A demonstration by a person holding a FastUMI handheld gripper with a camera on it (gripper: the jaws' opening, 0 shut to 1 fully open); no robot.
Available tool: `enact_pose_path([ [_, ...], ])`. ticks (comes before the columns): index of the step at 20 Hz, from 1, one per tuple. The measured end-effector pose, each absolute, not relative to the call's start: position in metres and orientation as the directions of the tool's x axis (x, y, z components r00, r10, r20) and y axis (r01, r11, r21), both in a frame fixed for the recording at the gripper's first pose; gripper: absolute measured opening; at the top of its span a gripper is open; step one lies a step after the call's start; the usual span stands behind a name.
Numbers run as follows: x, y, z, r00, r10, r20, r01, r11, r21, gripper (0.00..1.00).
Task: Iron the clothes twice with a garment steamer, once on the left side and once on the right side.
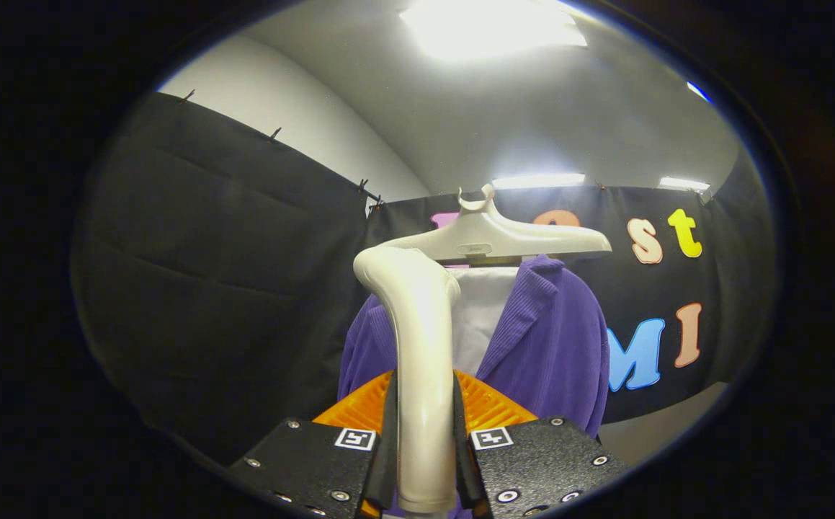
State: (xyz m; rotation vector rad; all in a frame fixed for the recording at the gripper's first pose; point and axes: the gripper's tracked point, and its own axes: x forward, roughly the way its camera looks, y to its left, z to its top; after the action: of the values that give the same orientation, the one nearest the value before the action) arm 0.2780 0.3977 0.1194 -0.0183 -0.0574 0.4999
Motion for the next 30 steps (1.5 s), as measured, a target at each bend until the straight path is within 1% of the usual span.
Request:
enact_pose_path([
  [7, 0.264, 0.408, 0.038, 0.861, 0.503, -0.079, -0.507, 0.860, -0.050, 0.34],
  [14, 0.245, 0.409, -0.029, 0.844, 0.514, -0.152, -0.529, 0.845, -0.082, 0.33],
  [18, 0.233, 0.403, -0.083, 0.830, 0.495, -0.259, -0.528, 0.846, -0.073, 0.33],
  [27, 0.207, 0.387, -0.149, 0.811, 0.476, -0.340, -0.536, 0.837, -0.106, 0.34],
  [30, 0.195, 0.382, -0.174, 0.796, 0.468, -0.384, -0.538, 0.838, -0.093, 0.34],
])
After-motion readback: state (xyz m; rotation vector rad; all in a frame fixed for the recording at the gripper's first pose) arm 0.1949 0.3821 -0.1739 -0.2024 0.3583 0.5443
